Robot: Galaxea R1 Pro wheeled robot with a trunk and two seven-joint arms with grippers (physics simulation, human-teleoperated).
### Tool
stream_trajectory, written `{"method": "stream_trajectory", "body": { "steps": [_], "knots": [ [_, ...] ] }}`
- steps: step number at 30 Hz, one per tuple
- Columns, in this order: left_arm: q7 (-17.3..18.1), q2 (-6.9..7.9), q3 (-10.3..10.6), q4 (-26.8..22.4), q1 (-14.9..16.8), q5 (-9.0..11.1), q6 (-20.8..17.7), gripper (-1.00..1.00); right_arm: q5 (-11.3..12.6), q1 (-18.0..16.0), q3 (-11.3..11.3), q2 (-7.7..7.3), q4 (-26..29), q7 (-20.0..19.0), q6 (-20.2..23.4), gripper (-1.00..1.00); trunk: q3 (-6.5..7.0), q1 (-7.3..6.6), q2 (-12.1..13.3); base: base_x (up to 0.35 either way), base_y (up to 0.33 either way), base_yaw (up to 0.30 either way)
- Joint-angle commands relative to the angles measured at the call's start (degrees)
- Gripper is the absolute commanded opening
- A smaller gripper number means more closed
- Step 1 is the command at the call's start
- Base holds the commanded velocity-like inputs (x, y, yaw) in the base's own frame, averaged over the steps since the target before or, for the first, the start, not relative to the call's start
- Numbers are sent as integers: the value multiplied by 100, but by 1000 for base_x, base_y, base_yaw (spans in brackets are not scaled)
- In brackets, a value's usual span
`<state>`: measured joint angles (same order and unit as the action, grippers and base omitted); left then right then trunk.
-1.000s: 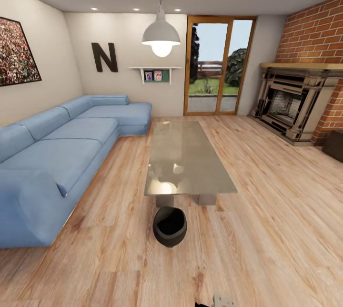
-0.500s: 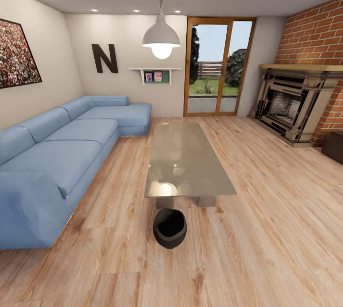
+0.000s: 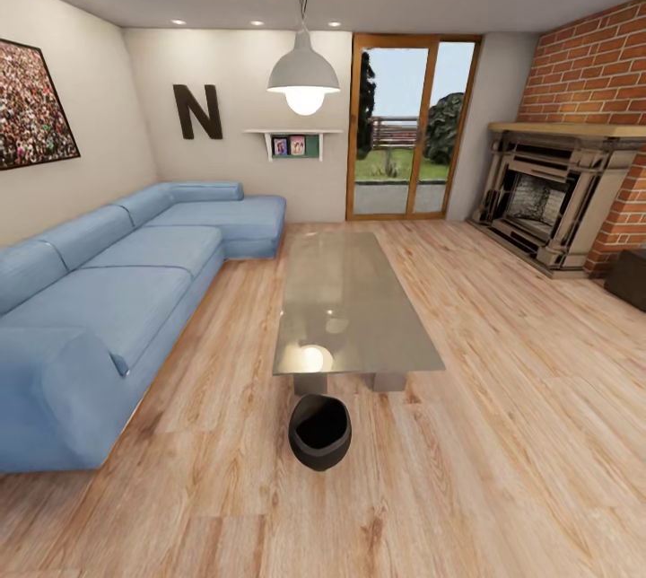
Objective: Place each of the two pumpkins and all three candles from the living room inside a cabinet in the living room (use any cabinet), then make sure every cabinet is closed, and position the cauldron so it is next to a table in the living room.
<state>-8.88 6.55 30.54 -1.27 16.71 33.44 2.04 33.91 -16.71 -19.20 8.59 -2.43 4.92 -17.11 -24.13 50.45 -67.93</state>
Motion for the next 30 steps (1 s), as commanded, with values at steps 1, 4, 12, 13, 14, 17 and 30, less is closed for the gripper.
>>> {"method": "stream_trajectory", "body": {
  "steps": [1,4,12,13,14,17,30],
  "knots": [
    [-17,4,51,-5,-1,48,7,100,28,-3,-48,2,-21,10,-28,100,13,-23,38,0,0,0],
    [-17,11,56,-5,-7,48,8,100,28,24,-48,-18,-25,9,-29,100,66,-89,158,0,0,0],
    [-17,13,57,-5,-38,44,12,100,28,102,-48,-186,-25,17,-35,100,210,-264,479,0,0,0],
    [-17,13,57,-5,-43,43,13,100,28,103,-48,-191,-24,17,-36,100,228,-286,519,0,0,0],
    [-17,13,57,-5,-50,42,14,100,28,104,-48,-197,-25,18,-37,100,246,-308,559,0,0,0],
    [-17,16,60,-4,-65,40,15,100,30,106,-48,-206,-22,18,-37,100,300,-374,680,0,0,0],
    [-17,91,80,-5,-88,48,12,100,37,160,-47,-209,-29,488,-148,100,533,-660,1201,0,0,0]
  ]
}}
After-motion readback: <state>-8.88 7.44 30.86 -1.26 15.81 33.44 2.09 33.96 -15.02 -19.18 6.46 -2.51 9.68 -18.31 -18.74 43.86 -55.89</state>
